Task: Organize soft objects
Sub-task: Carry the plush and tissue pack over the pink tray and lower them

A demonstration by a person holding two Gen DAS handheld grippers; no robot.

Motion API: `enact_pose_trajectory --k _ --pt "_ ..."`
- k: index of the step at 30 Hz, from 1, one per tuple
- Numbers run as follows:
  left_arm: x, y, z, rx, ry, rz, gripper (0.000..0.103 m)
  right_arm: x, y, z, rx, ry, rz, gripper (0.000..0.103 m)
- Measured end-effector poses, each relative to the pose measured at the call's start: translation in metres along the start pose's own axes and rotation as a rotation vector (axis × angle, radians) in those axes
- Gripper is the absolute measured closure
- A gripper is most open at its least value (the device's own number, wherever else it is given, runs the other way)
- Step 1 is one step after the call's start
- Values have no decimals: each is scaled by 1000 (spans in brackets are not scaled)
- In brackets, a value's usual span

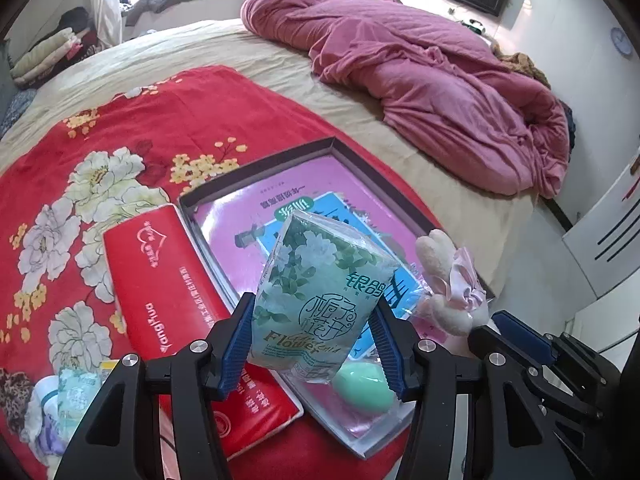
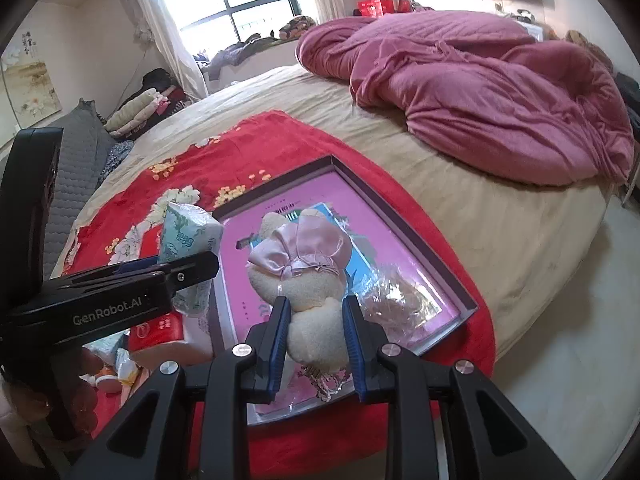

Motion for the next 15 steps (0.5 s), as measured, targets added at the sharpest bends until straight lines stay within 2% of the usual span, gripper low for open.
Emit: enact_pose_trajectory --k 10,15 --pt "-35 -3 -9 -24 2 72 45 -31 -18 -7 -5 -5 68 76" --pt "-45 -4 -15 -55 15 86 45 -40 -20 -9 -8 -2 72 76"
Point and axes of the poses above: each gripper's, at about its wrist camera, not at the fingertips, and x roughly against the way its jaws point, z to its left, y to its top, the point moved 1 cm from there along -x, roughly the way its jaws point
